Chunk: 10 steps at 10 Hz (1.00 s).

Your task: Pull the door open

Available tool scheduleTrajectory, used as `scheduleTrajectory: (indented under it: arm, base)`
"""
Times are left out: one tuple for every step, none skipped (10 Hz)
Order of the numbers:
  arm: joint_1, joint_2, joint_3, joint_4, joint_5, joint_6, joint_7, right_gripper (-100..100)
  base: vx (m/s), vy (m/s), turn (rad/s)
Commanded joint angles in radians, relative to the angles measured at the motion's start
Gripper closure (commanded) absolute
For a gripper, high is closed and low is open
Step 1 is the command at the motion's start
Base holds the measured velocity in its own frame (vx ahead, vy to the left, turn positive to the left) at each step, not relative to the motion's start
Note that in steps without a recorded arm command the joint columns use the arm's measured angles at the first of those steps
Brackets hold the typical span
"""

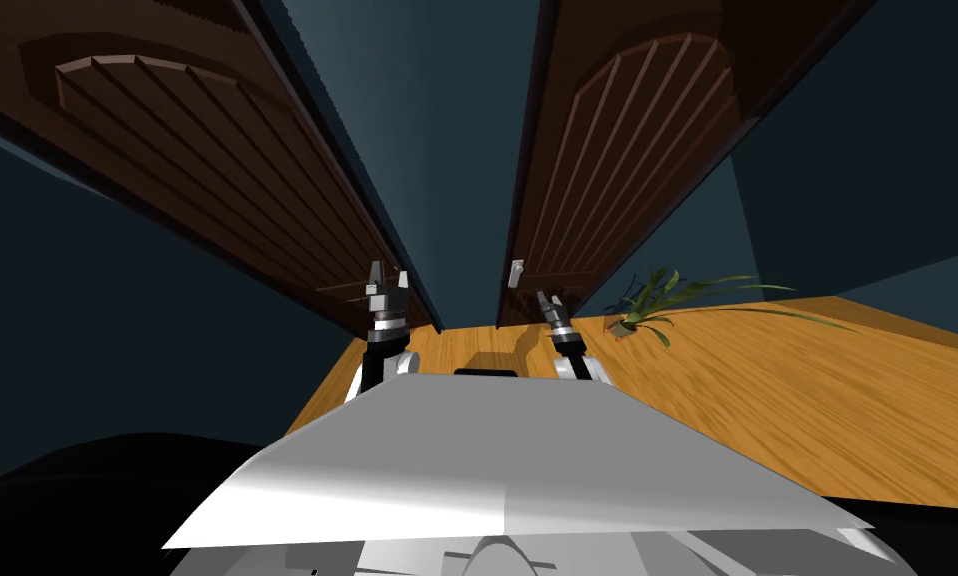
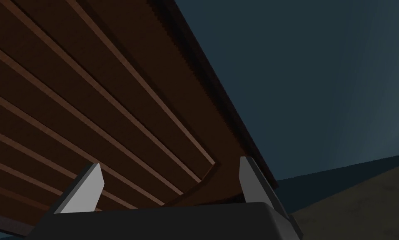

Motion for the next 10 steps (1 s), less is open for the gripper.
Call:
scheduleTrajectory:
  arm:
    - [-0.016,-0.005,-0.01,0.038,0.022,0.002,0.032,-100]
    - [-0.021,-0.007,-0.013,0.054,0.037,0.005,0.051,-100]
    - [-0.026,-0.009,-0.017,0.07,0.051,0.008,0.07,-100]
    - [-0.03,-0.011,-0.02,0.086,0.065,0.011,0.088,-100]
    - [-0.035,-0.013,-0.024,0.1,0.078,0.014,0.105,-100]
    - [-0.039,-0.014,-0.027,0.115,0.091,0.017,0.122,-100]
    - [-0.043,-0.016,-0.03,0.129,0.104,0.02,0.138,-100]
    - [-0.047,-0.017,-0.033,0.143,0.117,0.022,0.155,-100]
    - [-0.051,-0.019,-0.036,0.156,0.128,0.025,0.17,-100]
    - [-0.055,-0.02,-0.039,0.168,0.14,0.027,0.184,-100]
  base:
    - [0.096,0.019,0.012]
    - [0.098,-0.006,0.009]
    - [0.1,0.005,0.017]
    - [0.102,0.012,0.013]
    - [0.123,0.01,0.013]
    - [0.11,0.007,0.013]
    - [0.086,-0.001,0.011]
    - [0.091,0.004,0.015]
    - [0.102,0.011,0.009]
    - [0.099,0.002,0.009]
